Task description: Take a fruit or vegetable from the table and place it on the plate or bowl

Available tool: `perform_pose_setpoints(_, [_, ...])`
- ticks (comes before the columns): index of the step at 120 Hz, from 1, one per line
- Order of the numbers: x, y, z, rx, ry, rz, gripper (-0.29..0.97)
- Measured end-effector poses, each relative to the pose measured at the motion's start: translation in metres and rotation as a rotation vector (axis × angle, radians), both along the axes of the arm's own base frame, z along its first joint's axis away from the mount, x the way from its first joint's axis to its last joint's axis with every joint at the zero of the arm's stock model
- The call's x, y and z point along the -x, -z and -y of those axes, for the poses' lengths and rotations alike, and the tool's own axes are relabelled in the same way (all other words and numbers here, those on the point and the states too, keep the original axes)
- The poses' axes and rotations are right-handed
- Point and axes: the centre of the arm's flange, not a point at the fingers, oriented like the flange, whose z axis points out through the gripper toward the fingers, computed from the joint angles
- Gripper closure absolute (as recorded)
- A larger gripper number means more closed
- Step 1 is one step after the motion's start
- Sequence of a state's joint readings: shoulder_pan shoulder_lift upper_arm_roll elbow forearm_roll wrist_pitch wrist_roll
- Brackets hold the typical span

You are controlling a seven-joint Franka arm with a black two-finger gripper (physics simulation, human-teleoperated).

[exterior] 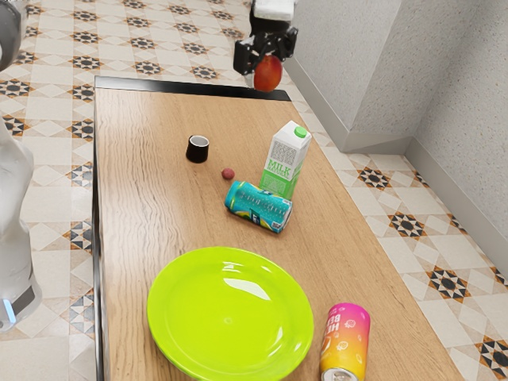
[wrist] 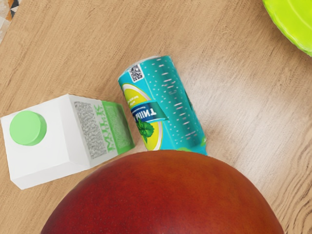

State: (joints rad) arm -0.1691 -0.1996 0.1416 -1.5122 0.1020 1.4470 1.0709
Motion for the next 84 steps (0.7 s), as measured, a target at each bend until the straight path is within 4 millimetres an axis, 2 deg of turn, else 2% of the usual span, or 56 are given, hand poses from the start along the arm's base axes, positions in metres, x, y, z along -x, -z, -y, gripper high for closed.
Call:
perform_pose_setpoints(36, [0.017, 0.029, 0.150, -0.004, 0.240, -0.076, 0.36])
perform_pose_setpoints(72, [0.039, 0.062, 0.264, 0.014, 0.399, -0.111, 0.36])
perform_pose_setpoints(84, [0.042, 0.070, 0.287, 0.033, 0.423, -0.116, 0.36])
